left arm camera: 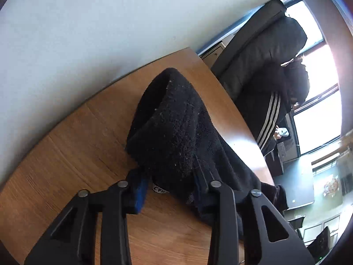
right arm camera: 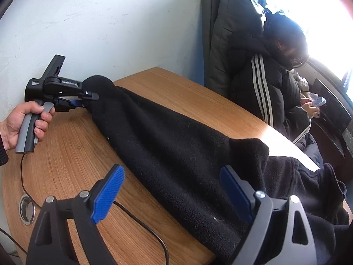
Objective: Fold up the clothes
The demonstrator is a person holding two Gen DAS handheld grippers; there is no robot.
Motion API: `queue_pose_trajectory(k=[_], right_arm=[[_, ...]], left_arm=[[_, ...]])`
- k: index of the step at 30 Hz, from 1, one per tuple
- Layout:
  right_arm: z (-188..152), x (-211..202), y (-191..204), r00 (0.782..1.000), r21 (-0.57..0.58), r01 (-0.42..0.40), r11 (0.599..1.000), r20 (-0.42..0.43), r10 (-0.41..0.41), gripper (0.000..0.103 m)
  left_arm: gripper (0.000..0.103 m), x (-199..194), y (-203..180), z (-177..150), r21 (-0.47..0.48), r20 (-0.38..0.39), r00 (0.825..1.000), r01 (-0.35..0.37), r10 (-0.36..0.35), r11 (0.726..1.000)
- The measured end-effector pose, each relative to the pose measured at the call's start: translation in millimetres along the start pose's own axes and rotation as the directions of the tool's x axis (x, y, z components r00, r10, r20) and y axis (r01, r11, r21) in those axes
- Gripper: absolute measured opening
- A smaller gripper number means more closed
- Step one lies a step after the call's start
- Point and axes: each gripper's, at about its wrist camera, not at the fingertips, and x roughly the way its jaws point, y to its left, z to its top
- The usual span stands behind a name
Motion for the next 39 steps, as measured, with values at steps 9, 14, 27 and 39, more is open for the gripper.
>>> queue_pose_trajectory(k=[9,14,27,39], right_arm=[[-4.6,1.2,-1.9,1.000,0.024,0.012,1.000,0.001,-0.012,0.091],[-2.1,-3.9,-12.3,0.999,0.055,0.028,0.998,0.024,-0.029,0.090],[-14.9,-108.3,-107.8,0.975,0.181,0.130,0.975,0.157,-0.160,0.088],[-125.8,-300.7,-314.2,0.934,0.338,0.247,0.908,0.166,-0.316,0.088]], left_arm=[[0.010,8.7,-41.3,-5.8,0.053,0.062,0.995,0.070,-0.073,0.996],[0.009,-8.7,-109.6,0.6,0.180,0.130,0.985,0.093,-0.117,0.979],[0.009,-44.1,-385.1,-111.2,0.612,0.074,0.954,0.187,-0.291,0.769],[0.009,-40.8,-521.6,-273.6,0.647,0.000,0.955,0.226,-0.296,0.728]])
